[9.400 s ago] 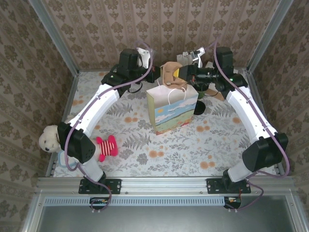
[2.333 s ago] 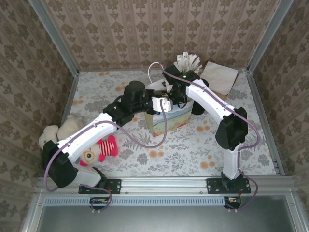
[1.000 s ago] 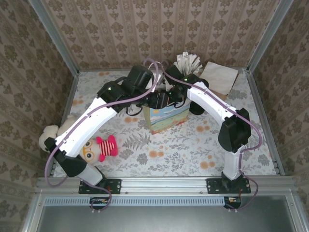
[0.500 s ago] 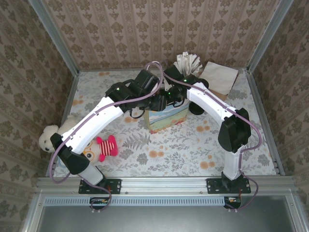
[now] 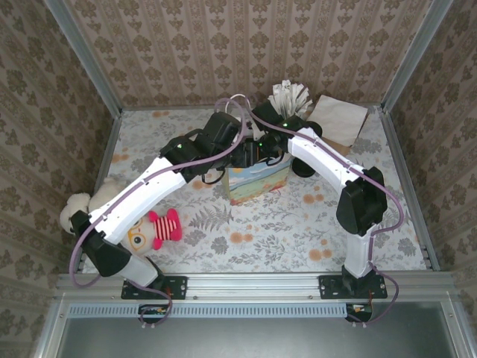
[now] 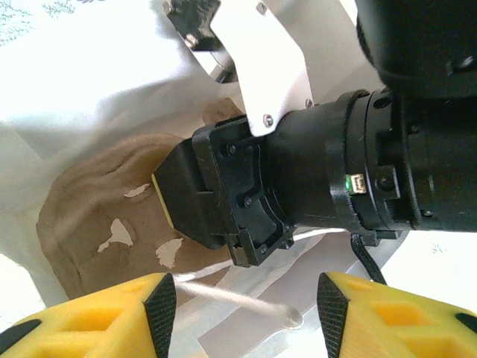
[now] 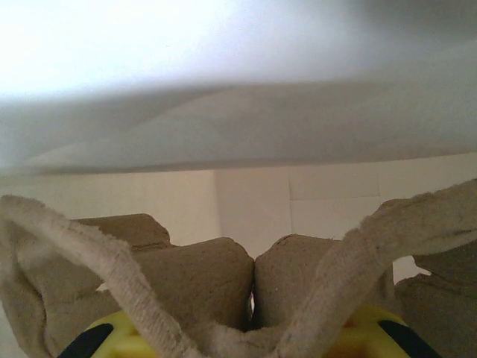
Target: Pack the takeout coffee
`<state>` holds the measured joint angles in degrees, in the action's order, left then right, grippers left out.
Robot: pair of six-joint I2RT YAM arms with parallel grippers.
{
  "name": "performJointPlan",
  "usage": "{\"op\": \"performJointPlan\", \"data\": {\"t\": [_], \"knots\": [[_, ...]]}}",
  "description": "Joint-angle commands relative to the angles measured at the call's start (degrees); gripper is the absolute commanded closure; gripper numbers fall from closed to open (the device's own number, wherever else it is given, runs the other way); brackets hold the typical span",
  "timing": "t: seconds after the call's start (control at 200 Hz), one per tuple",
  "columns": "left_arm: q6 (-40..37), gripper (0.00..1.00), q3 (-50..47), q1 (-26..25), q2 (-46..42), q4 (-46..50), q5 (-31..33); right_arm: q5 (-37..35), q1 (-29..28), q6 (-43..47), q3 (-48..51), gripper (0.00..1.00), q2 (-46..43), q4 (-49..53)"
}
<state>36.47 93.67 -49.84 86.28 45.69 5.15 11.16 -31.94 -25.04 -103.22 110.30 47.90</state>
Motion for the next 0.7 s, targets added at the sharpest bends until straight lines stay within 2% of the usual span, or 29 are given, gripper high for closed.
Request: {"op": "performJointPlan", "data": {"t": [0.0,0.145,0.29,0.545,0.695], "knots": [[1.1,0.45,0.9,0.2,0.3,0.4,0.7,1.0,-0.4,1.3,0.4,0.76,0.0,-0.1],[0.5,0.48,3.1,0.5,3.4,1.8,-2.2,1.1,-0.5,1.1,0.5,0.76,0.1,-0.2],[-0.4,0.52,3.6,0.6,3.9,1.9,-1.8,1.0,-0.5,0.9,0.2,0.76,0.0,0.1],[-3.7,0.89,1.3,0.8,3.5,-3.7,-5.5,0.8,-0.9,0.4,-0.7,0.76,-0.9,0.6],[-9.5,0.99,-2.8,0.6,1.2,-11.7,-10.9,0.6,-1.0,0.3,-1.2,0.76,-0.8,1.2]]}}
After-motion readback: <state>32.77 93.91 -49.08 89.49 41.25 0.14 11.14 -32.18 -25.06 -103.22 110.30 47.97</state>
